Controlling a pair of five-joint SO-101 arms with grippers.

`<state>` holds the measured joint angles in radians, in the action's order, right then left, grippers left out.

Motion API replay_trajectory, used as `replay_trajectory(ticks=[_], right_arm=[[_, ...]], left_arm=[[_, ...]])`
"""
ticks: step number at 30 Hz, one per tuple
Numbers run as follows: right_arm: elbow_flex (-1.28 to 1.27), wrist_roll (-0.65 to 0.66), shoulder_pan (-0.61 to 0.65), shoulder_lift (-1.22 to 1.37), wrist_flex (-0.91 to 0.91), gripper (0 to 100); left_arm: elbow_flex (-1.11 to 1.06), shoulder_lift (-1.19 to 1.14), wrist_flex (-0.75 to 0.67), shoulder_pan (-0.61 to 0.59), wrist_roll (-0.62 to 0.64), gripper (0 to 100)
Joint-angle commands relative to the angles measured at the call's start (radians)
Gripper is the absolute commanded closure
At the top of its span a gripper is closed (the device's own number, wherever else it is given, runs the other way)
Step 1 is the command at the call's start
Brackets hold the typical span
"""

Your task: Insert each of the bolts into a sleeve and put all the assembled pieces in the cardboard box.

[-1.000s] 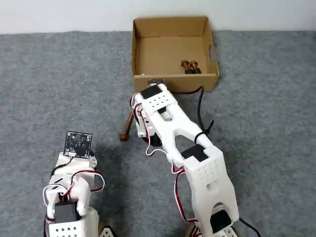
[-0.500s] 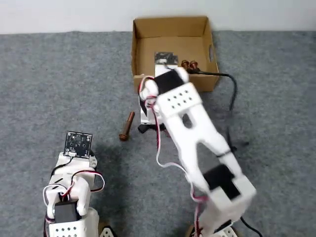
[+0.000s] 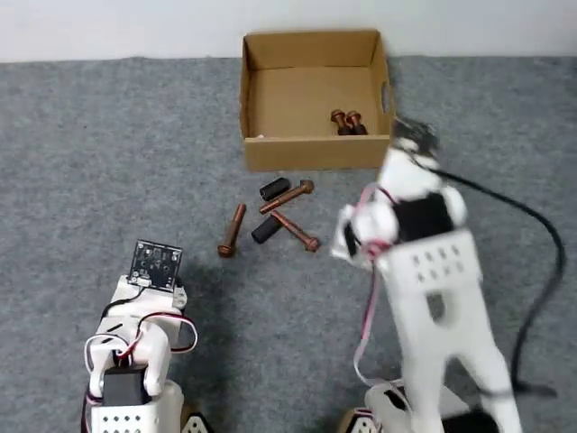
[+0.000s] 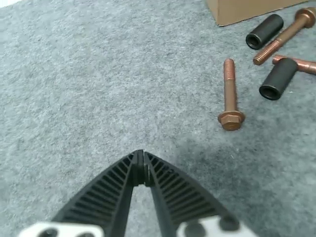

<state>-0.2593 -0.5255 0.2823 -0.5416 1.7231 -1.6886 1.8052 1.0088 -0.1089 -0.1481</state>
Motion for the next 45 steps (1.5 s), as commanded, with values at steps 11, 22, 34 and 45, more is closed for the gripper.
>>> replay_trajectory(ticks=[11, 22, 34, 45], right_arm=[[-0.718, 0.135, -0.280, -0.875, -0.209, 99.1], [-0.868, 0.143, -0.380, -1.076, -0.263, 99.1], [-0.902, 0.149, -0.381, -1.188, -0.272, 99.1], [-0.922, 0.175, -0.440, -1.207, -0.285, 99.1]], left_arm=[[0.005, 0.006, 0.008, 0.011, -0.023, 99], [0.021, 0.006, 0.031, 0.012, -0.064, 99], [0.231, -0.017, 0.118, 0.057, -0.293, 99], [0.616, -0.554, 0.155, 0.219, -0.302, 99]])
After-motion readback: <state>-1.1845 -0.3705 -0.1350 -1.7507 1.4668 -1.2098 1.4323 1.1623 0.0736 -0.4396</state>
